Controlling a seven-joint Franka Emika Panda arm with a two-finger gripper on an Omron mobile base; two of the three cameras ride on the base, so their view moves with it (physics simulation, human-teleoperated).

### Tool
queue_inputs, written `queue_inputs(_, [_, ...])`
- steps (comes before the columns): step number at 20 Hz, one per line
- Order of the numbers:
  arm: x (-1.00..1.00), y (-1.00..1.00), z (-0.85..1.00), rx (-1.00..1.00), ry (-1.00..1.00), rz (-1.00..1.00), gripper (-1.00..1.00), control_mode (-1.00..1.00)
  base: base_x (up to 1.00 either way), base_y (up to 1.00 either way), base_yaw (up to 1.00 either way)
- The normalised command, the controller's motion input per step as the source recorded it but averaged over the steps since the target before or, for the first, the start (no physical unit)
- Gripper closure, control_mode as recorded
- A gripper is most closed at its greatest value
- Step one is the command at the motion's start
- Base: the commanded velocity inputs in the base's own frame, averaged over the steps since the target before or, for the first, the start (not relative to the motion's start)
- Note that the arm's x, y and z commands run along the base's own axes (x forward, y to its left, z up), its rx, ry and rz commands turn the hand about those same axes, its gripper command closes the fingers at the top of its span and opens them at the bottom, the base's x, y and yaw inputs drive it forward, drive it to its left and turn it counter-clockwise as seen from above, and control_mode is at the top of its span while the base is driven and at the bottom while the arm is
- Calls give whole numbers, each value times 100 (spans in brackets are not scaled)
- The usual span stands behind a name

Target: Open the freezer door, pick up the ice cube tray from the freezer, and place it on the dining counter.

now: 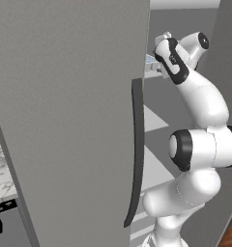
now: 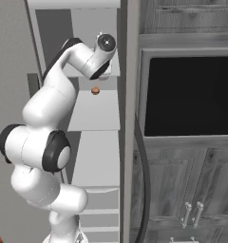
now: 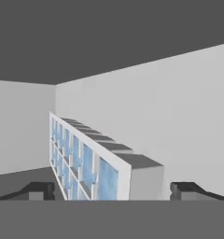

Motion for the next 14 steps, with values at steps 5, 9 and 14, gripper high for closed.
queue_inputs(5, [31, 0, 0, 0, 0, 0, -100, -100, 0, 0, 0])
queue_inputs(9, [20, 0, 0, 0, 1, 0, -100, -100, 0, 0, 0])
queue_inputs(14, [19, 0, 0, 0, 1, 0, -100, -100, 0, 0, 0])
